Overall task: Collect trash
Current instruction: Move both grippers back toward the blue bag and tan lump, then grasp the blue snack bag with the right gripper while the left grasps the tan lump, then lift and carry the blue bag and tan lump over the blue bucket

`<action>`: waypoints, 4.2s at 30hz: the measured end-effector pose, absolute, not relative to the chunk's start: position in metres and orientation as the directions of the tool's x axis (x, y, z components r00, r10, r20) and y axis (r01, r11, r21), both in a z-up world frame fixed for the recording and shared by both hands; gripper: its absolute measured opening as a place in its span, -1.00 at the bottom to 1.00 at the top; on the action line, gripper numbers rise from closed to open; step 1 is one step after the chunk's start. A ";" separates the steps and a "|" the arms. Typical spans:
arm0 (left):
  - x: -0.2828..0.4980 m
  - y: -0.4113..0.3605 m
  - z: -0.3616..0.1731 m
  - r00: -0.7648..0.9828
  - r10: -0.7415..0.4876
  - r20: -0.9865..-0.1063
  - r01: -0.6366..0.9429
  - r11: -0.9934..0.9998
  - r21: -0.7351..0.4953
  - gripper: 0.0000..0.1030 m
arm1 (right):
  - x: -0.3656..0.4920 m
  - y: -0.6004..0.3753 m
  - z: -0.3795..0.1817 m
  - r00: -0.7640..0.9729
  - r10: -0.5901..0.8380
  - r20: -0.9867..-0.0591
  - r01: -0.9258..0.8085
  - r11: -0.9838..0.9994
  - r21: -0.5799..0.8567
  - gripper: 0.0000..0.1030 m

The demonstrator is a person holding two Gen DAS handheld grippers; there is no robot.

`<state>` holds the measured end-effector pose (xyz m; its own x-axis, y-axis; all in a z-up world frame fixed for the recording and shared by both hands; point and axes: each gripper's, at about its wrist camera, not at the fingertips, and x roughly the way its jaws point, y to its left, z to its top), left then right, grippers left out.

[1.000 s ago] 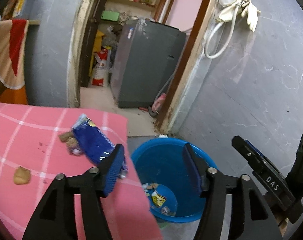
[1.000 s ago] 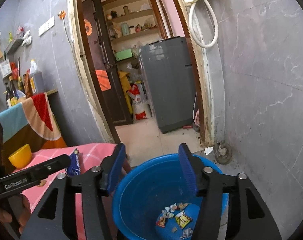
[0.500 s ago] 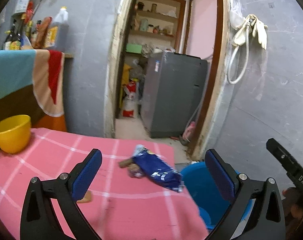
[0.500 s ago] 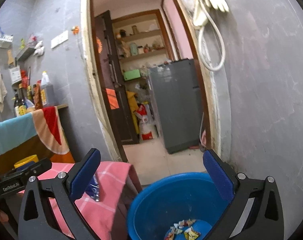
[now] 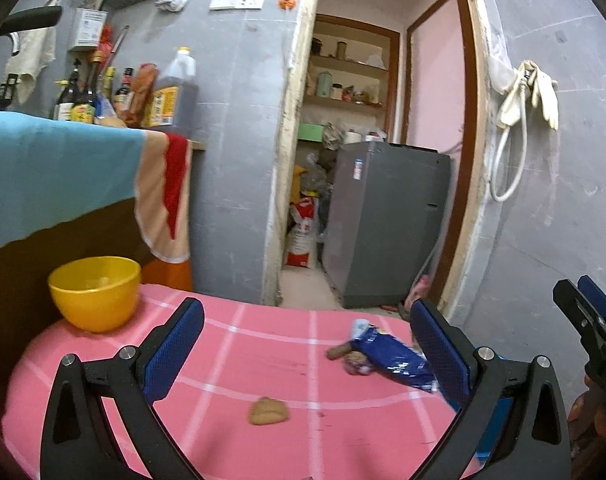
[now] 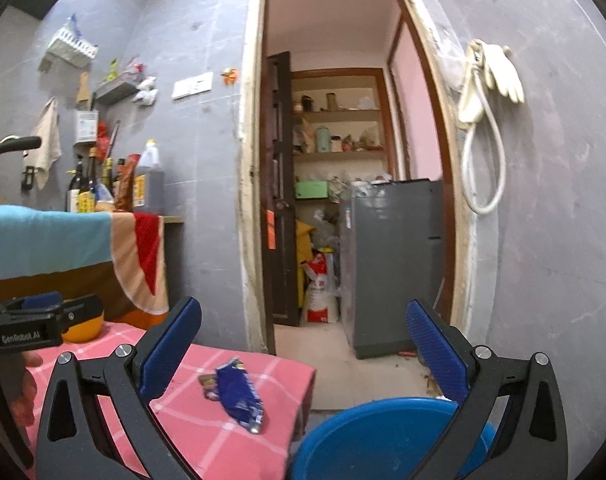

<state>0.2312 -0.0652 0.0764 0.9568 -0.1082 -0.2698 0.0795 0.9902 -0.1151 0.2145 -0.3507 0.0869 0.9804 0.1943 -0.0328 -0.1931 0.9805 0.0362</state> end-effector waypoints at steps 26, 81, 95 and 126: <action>0.229 0.001 0.042 0.936 -0.031 -0.350 -0.009 0.994 -0.113 0.96 | 0.238 -0.269 0.062 0.946 0.290 -0.144 -0.310 0.939 -0.148 1.00; 0.309 -0.034 -0.023 0.621 -0.313 -0.719 0.226 0.949 -0.218 -0.43 | 0.329 -0.282 -0.007 0.736 0.319 -0.597 -0.382 0.924 0.023 -0.29; 0.310 -0.027 -0.022 0.623 -0.347 -0.701 0.221 0.938 -0.267 -0.44 | 0.313 -0.279 -0.002 0.782 0.315 -0.538 -0.396 0.917 -0.039 -0.76; 0.262 -0.095 0.065 0.845 -0.377 -0.380 0.345 0.926 -0.151 -0.45 | 0.246 -0.325 0.063 0.947 0.276 -0.164 -0.292 0.953 -0.081 -0.81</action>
<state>0.2619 -0.0953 0.0645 0.8449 -0.3767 -0.3799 0.3452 0.9263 -0.1508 0.2463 -0.3253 0.0632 0.9471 0.2760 -0.1638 -0.2917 0.9531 -0.0806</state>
